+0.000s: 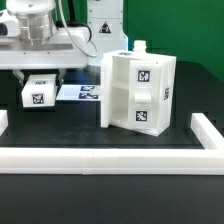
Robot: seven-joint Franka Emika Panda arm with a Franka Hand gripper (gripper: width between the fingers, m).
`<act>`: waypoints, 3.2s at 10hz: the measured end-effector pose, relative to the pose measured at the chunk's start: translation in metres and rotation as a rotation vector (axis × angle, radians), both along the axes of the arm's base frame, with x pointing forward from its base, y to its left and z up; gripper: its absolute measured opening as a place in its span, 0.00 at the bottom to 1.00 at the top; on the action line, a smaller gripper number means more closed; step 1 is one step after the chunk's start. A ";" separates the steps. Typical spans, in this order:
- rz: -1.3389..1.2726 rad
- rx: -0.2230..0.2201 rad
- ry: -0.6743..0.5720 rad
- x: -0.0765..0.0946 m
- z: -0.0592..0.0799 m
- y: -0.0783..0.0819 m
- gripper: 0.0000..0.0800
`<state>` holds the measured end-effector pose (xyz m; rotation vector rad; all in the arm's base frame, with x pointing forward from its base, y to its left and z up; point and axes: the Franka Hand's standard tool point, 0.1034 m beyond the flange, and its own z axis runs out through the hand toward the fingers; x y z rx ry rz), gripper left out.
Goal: Assemble cabinet
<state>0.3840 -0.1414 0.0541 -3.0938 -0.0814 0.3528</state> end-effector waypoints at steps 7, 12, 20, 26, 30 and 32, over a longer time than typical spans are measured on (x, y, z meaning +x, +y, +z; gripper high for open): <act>-0.047 0.014 0.009 0.009 0.022 0.026 0.70; -0.059 0.058 0.033 0.015 0.059 0.045 0.70; -0.187 -0.009 0.055 0.060 0.132 0.132 0.70; -0.200 -0.022 0.068 0.058 0.132 0.149 0.70; -0.189 -0.035 0.046 0.072 0.135 0.178 0.70; -0.174 -0.036 0.032 0.075 0.129 0.185 0.70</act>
Offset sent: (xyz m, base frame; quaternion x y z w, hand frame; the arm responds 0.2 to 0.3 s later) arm 0.0155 0.0115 0.0123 0.0022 -0.0167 0.0262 0.9995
